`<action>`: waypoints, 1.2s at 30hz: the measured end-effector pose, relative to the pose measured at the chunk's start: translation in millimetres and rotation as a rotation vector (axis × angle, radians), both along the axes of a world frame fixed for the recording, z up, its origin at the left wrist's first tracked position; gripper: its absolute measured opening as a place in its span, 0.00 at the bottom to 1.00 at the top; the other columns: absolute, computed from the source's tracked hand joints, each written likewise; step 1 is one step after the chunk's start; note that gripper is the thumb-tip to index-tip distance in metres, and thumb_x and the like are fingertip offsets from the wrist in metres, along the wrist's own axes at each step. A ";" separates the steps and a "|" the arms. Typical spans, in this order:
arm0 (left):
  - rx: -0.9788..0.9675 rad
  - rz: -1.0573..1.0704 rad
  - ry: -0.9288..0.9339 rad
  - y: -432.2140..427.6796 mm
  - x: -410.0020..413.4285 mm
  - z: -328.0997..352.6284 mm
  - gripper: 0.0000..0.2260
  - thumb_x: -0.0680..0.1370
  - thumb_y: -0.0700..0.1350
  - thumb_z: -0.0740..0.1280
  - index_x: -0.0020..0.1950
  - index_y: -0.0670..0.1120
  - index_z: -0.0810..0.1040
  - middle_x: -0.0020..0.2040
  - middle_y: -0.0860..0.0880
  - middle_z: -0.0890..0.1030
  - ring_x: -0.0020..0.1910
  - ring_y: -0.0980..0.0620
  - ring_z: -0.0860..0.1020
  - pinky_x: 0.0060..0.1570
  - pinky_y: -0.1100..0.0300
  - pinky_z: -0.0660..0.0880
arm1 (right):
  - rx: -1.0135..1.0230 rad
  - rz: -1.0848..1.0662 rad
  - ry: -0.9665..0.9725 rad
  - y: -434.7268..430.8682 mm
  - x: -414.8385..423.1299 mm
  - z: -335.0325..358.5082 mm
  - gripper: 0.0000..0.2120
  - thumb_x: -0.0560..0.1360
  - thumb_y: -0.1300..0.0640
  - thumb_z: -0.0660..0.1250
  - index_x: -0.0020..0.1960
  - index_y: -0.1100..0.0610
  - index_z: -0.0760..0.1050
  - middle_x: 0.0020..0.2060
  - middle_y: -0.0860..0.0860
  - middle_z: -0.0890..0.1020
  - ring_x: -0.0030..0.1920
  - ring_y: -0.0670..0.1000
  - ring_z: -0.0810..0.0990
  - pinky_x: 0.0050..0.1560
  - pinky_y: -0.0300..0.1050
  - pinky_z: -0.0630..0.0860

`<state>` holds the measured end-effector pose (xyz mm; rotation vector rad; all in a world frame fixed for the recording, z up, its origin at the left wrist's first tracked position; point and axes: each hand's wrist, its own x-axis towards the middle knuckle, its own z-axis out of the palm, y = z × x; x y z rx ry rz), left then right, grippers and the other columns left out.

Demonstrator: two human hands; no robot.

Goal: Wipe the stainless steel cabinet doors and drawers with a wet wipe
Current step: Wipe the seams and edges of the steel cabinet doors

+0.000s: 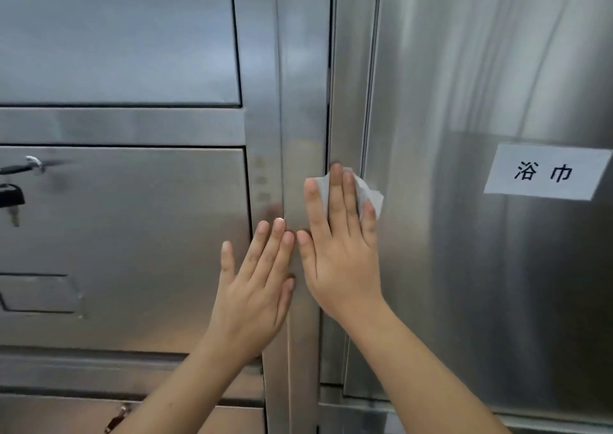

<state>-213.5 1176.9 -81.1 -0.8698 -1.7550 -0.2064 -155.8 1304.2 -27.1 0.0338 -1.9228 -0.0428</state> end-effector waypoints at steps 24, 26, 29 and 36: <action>-0.007 -0.167 -0.092 -1.7 -3.2 -74.1 0.28 0.80 0.47 0.52 0.77 0.44 0.44 0.77 0.48 0.41 0.75 0.50 0.45 0.70 0.41 0.44 | 0.040 -0.147 -0.226 1.0 14.7 -92.7 0.30 0.81 0.48 0.43 0.73 0.52 0.28 0.73 0.51 0.31 0.74 0.52 0.37 0.73 0.51 0.37; -0.005 -0.174 -0.096 -0.6 -2.3 -80.2 0.29 0.79 0.47 0.53 0.77 0.43 0.44 0.77 0.47 0.41 0.75 0.50 0.45 0.69 0.41 0.45 | 0.034 -0.150 -0.243 -0.1 16.5 -95.6 0.31 0.80 0.49 0.45 0.73 0.51 0.28 0.74 0.52 0.33 0.74 0.51 0.37 0.73 0.52 0.38; -0.004 -0.173 -0.100 0.4 -1.5 -87.7 0.29 0.79 0.47 0.54 0.77 0.43 0.45 0.77 0.47 0.41 0.75 0.50 0.45 0.69 0.40 0.46 | 0.039 -0.151 -0.258 0.0 19.7 -105.7 0.33 0.79 0.50 0.49 0.74 0.52 0.30 0.75 0.56 0.41 0.75 0.52 0.39 0.73 0.53 0.40; 0.003 -0.116 -0.113 2.8 6.7 -110.6 0.30 0.78 0.46 0.55 0.77 0.42 0.46 0.77 0.46 0.42 0.76 0.49 0.46 0.70 0.42 0.44 | 0.042 -0.130 -0.286 0.9 22.5 -144.0 0.32 0.80 0.50 0.48 0.75 0.53 0.32 0.75 0.53 0.37 0.75 0.52 0.40 0.73 0.51 0.38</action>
